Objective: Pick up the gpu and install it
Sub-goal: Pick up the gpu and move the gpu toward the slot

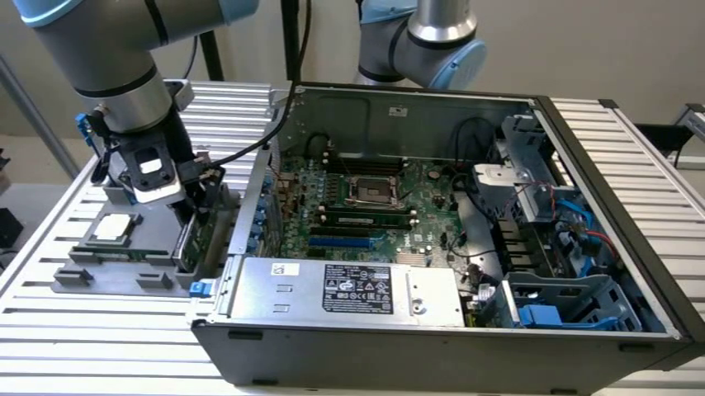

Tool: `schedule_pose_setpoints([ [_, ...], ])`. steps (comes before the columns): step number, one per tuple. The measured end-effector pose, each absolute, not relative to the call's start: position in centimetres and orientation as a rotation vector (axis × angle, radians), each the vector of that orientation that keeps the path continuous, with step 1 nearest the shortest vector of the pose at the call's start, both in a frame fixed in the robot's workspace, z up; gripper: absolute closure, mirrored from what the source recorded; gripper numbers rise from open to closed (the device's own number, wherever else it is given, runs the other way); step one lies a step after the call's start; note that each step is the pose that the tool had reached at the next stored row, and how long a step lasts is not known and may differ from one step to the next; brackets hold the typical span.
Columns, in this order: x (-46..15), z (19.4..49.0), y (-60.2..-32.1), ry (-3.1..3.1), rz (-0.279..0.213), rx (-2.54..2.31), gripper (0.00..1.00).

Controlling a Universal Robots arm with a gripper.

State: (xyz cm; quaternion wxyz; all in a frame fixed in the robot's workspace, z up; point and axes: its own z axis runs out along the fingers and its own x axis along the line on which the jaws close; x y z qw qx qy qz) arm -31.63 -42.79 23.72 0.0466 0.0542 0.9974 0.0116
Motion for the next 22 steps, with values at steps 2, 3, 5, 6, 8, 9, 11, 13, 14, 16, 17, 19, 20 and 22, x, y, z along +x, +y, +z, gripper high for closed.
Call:
schedule_pose_setpoints([
  [2,-31.64,23.72,-42.79,3.044,0.035,0.165,0.67],
  [3,-31.64,23.72,-42.79,3.044,0.035,0.165,0.67],
  [5,-31.64,23.72,-42.79,3.044,0.035,0.165,0.73],
  [6,-31.64,23.72,-42.79,3.044,0.035,0.165,0.73],
  [8,-31.63,23.71,-42.78,3.044,0.035,0.165,0.73],
  [9,-31.64,23.71,-42.78,3.044,0.035,0.163,0.73],
  [11,-31.64,23.71,-42.78,3.045,0.036,0.142,0.73],
  [13,-31.63,23.71,-42.78,3.047,0.038,0.107,0.73],
  [14,-31.64,23.71,-42.78,3.048,0.039,0.089,0.73],
  [16,-31.63,23.71,-42.78,3.049,0.041,0.05,0.73],
  [17,-31.64,23.71,-42.78,3.05,0.041,0.032,0.73],
  [19,-31.64,23.71,-42.78,3.051,0.042,0.011,0.73],
  [20,-31.64,23.72,-42.79,3.052,0.043,0.005,0.73],
  [22,-31.64,23.72,-42.79,3.054,0.043,-0.01,0.73],
])
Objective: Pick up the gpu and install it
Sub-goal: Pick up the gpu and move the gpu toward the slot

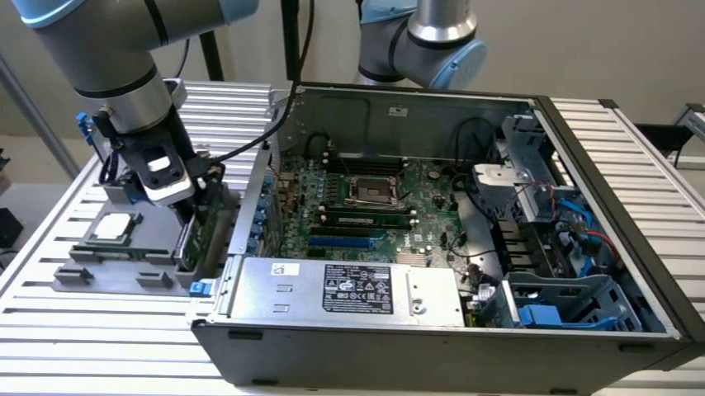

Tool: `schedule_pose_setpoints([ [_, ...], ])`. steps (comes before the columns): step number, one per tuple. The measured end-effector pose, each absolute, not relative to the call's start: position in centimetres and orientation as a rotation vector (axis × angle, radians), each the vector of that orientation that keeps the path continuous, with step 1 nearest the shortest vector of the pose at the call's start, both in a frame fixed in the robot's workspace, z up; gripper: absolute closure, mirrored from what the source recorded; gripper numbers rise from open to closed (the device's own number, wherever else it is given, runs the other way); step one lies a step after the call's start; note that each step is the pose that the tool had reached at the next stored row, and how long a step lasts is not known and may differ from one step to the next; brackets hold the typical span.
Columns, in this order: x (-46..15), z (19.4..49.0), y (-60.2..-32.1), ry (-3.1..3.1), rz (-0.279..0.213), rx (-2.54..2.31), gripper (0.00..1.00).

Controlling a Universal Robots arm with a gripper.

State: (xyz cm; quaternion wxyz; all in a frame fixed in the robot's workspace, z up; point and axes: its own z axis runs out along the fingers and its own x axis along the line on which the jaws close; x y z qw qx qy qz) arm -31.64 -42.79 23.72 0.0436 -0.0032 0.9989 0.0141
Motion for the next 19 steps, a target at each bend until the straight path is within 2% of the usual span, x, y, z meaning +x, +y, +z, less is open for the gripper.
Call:
schedule_pose_setpoints([
  [19,-31.63,23.81,-42.79,3.056,0.043,0.0,0.73],
])
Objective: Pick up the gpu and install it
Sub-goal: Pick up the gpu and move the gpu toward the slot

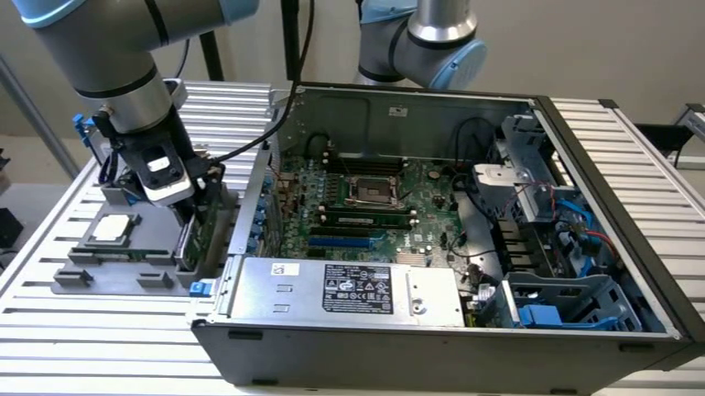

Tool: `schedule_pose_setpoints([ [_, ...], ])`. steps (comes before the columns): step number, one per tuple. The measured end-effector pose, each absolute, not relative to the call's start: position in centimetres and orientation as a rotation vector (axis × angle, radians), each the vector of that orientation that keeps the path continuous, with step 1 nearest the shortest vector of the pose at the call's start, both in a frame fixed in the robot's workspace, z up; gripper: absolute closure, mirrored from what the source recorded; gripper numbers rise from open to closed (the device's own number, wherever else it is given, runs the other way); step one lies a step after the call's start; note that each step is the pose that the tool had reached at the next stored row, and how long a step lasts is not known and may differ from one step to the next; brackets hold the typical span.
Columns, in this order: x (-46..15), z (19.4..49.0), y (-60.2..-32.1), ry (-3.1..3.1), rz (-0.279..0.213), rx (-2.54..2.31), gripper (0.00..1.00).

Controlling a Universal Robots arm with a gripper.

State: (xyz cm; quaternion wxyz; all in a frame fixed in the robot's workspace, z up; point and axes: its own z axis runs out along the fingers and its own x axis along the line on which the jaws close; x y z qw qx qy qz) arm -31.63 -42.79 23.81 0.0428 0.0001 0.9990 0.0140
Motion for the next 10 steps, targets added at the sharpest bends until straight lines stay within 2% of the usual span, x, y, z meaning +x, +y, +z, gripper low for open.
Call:
schedule_pose_setpoints([
  [10,-31.5,27.6,-42.8,3.061,0.045,0.0,0.73],
])
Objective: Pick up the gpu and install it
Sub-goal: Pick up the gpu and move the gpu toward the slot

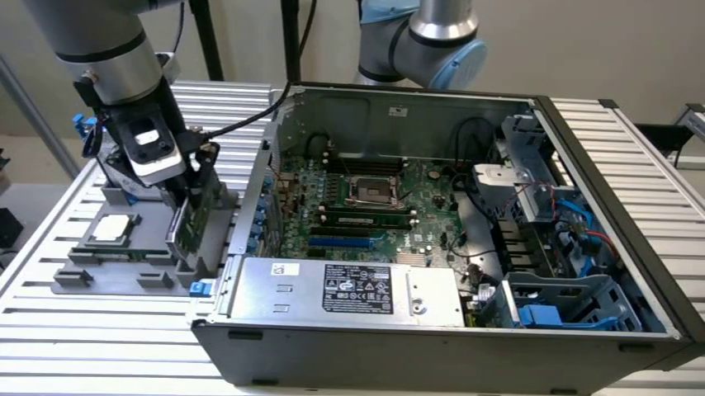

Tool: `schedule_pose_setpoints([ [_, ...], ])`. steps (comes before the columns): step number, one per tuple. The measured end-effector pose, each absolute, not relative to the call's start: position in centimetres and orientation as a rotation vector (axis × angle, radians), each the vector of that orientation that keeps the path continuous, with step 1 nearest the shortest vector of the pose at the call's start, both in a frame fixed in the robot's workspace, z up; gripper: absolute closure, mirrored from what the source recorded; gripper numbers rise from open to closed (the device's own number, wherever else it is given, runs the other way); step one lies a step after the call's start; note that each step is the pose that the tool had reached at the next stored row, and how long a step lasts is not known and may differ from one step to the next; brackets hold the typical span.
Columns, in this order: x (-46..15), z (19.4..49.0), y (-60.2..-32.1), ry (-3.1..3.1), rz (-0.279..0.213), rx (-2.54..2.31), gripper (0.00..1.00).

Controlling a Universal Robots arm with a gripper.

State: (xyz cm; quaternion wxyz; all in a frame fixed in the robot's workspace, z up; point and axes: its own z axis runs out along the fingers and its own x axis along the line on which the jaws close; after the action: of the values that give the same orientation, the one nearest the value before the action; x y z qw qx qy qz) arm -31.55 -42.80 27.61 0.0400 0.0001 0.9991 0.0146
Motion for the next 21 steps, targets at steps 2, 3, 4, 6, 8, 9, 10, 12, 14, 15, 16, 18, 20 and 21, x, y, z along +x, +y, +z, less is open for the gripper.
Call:
schedule_pose_setpoints([
  [2,-31.5,28.5,-42.8,3.062,0.045,0.0,0.73],
  [3,-31.4,29.0,-42.8,3.062,0.045,0.0,0.73],
  [4,-31.4,29.4,-42.8,3.063,0.045,0.001,0.73],
  [6,-31.3,30.3,-42.8,3.064,0.045,0.001,0.73],
  [8,-31.1,31.3,-42.8,3.064,0.045,0.001,0.73],
  [9,-31.0,31.7,-42.8,3.065,0.045,0.001,0.73],
  [10,-30.9,32.2,-42.8,3.065,0.045,0.001,0.73],
  [12,-30.6,33.1,-42.8,3.066,0.045,0.001,0.73],
  [14,-30.2,34.0,-42.8,3.067,0.045,0.001,0.73],
  [15,-29.9,34.5,-42.8,3.067,0.045,0.001,0.73],
  [16,-29.6,34.9,-42.8,3.068,0.045,0.001,0.73],
  [18,-29.0,35.8,-42.8,3.069,0.045,0.001,0.73],
  [20,-28.3,36.7,-42.8,3.07,0.045,0.001,0.73],
  [21,-28.0,37.2,-42.8,3.07,0.045,0.001,0.73],
])
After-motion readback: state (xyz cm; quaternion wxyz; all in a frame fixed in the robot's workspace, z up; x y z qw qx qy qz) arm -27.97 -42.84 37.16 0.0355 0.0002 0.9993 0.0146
